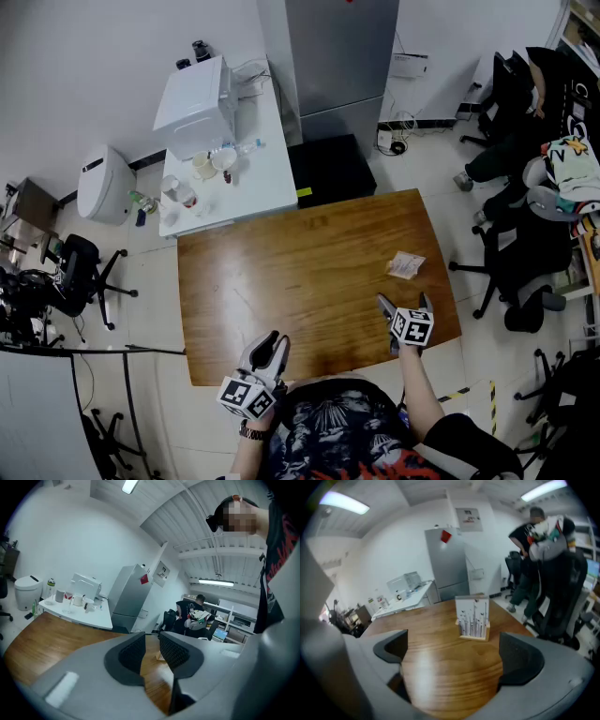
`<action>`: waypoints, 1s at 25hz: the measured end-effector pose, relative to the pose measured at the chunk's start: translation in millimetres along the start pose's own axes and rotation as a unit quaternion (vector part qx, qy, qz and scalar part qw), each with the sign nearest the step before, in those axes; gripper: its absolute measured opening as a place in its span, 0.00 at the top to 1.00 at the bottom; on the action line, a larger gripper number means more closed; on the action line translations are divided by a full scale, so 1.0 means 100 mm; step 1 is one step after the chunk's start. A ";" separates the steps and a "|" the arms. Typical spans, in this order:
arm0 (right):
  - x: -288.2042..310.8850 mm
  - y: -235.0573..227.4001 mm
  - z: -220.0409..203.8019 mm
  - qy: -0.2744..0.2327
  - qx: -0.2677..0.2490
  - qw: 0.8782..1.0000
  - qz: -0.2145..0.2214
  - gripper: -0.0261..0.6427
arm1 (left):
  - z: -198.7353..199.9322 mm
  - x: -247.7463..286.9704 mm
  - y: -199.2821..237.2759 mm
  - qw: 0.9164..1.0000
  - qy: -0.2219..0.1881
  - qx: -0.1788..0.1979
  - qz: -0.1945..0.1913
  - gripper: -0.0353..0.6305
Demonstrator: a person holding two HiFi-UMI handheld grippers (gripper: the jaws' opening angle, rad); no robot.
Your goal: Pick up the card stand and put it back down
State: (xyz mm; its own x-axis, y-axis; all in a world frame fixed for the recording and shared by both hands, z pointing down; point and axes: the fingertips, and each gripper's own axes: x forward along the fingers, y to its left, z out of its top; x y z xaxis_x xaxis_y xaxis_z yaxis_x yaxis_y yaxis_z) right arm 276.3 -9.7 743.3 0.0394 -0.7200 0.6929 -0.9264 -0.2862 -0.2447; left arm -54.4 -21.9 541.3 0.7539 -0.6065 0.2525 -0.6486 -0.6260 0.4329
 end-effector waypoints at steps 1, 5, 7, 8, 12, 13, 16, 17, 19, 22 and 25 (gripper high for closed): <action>0.22 -0.24 0.04 0.002 0.014 1.000 -0.022 0.09 | -0.02 0.04 -0.01 1.000 0.001 0.000 0.002 0.80; 1.02 -0.81 0.24 0.025 0.029 0.996 -0.082 0.09 | -0.17 0.12 -0.02 1.000 0.010 -0.007 0.016 0.80; 1.33 -0.89 0.34 0.042 -0.004 0.993 -0.107 0.09 | -0.25 0.09 -0.01 0.999 0.016 -0.016 0.028 0.80; 1.43 -0.94 0.40 0.044 -0.022 0.991 -0.122 0.09 | -0.29 0.07 0.00 0.999 0.017 -0.018 0.032 0.80; 1.47 -0.96 0.56 0.012 -0.053 0.990 -0.134 0.14 | -0.31 0.02 0.00 0.998 0.033 -0.008 0.044 0.80; 1.37 -0.88 0.64 -0.008 -0.065 0.990 -0.122 0.14 | -0.31 0.02 0.01 0.998 0.034 -0.006 0.045 0.80; 0.72 -0.52 1.01 -0.081 -0.089 0.989 -0.084 0.14 | -0.24 0.05 0.06 0.999 0.018 -0.009 0.037 0.80; 0.42 -0.39 1.11 -0.100 -0.095 0.988 -0.071 0.14 | -0.20 0.07 0.08 0.999 0.010 -0.009 0.033 0.80; -0.20 -0.17 1.16 -0.126 -0.111 0.985 -0.044 0.14 | -0.15 0.11 0.11 1.000 -0.004 -0.009 0.023 0.80; -1.04 0.09 1.11 -0.143 -0.120 0.982 -0.028 0.14 | -0.09 0.18 0.15 1.000 -0.013 -0.007 0.008 0.80; -1.65 0.27 1.10 -0.158 -0.115 0.981 -0.014 0.14 | 0.02 0.21 0.09 1.000 -0.021 0.007 -0.009 0.80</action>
State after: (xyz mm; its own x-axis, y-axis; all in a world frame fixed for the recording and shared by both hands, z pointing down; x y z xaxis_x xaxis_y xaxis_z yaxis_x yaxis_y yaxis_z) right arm 286.3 31.5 548.0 0.1463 -0.8840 0.4440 -0.9819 -0.1844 -0.0435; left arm -45.2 -41.0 549.1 0.7601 -0.6154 0.2085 -0.6372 -0.6432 0.4247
